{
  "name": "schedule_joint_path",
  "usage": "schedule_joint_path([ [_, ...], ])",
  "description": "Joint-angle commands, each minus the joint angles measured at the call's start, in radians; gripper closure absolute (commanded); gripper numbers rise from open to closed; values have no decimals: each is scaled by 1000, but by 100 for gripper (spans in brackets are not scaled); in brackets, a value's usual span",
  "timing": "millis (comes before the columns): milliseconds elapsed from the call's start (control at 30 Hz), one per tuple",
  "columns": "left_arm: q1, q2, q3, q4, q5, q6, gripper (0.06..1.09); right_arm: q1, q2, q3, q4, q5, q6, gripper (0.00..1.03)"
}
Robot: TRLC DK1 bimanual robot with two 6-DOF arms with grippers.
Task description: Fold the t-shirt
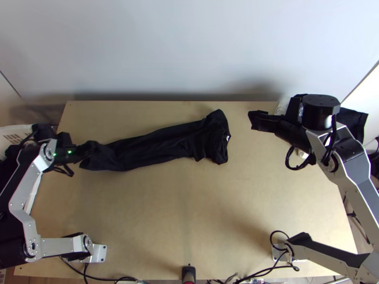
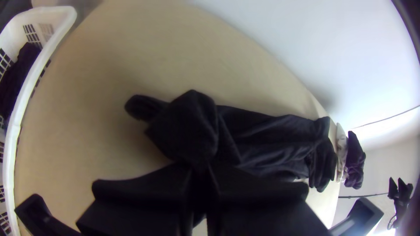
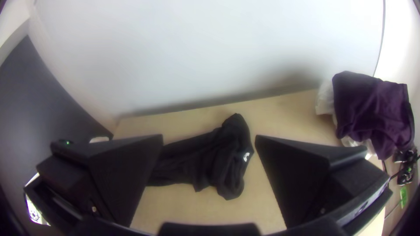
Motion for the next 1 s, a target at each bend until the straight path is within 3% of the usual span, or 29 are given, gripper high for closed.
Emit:
schedule_joint_path([
  [0,-114,1,41,-4,-25,-52,105,0,-12,-12,-1,2,-1,5],
  [567,-341,40,56,56,-86,-170,105,0,-35,-48,-1,2,-4,5],
  [967,-481,156,188,81,-115,-243,105,-21,-75,-109,1,0,-6,5],
])
